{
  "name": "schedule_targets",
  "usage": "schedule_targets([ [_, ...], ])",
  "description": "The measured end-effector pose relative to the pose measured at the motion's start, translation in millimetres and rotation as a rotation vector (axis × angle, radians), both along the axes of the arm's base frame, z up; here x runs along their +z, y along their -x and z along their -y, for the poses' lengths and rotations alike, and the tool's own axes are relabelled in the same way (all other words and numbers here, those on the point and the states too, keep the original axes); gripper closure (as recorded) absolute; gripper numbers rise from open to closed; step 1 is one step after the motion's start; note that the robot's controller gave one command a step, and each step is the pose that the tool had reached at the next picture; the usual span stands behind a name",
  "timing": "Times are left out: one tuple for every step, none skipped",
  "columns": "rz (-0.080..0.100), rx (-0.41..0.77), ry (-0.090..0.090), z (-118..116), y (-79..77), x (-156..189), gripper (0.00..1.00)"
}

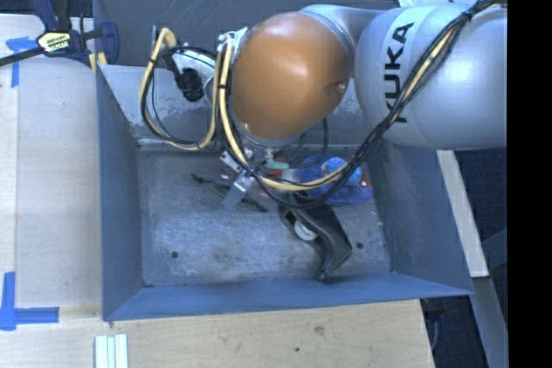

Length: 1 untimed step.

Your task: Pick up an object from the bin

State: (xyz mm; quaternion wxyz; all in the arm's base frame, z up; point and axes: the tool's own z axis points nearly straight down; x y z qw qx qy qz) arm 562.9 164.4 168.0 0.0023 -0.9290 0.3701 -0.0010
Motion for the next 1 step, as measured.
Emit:
schedule_targets([
  [0.001, -0.013, -0.001, -20.4, 19.5, 51.6, 1.0],
])
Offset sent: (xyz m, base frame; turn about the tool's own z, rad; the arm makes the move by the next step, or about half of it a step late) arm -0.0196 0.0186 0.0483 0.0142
